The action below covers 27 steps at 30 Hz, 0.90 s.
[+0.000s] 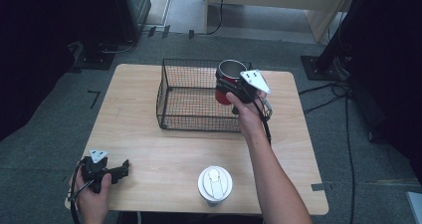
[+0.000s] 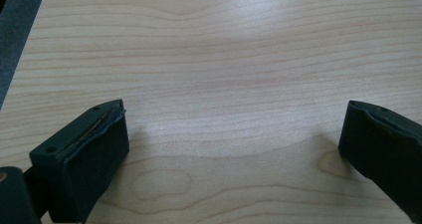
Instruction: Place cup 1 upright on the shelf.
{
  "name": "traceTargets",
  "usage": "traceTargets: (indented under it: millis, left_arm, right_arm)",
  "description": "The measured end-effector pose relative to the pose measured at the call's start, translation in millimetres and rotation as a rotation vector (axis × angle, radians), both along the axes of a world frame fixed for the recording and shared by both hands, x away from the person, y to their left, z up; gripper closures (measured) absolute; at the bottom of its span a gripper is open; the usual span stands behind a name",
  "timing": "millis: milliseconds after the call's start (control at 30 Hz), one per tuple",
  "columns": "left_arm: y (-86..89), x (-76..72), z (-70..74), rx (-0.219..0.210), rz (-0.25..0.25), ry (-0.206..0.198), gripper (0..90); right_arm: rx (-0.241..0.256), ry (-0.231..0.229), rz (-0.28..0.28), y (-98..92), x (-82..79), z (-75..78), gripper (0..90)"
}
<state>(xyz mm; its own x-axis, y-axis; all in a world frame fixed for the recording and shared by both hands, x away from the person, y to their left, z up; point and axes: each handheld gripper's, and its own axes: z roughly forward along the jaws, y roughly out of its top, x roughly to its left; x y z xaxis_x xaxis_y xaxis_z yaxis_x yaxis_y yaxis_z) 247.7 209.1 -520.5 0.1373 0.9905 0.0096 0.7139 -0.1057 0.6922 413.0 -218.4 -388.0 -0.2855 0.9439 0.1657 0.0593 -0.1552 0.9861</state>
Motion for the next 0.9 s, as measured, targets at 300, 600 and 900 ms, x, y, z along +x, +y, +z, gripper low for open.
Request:
traceTargets:
  millis: [300,600,900]
  left_arm:
    - [-0.2,-0.1,0.1,0.001,-0.009,0.002,0.0]
    - [-0.5,-0.1,0.1,0.000,-0.011,0.001,0.0]
    - [-0.5,-0.2,0.1,0.001,-0.018,0.002,0.0]
  right_arm:
    - [-0.041,0.064,-0.021,7.1,22.2,-20.7,6.7]
    - [-0.130,0.119,-0.002,25.2,36.7,-29.2,6.7]
    - [-0.179,0.174,0.044,34.9,53.4,-41.9,6.7]
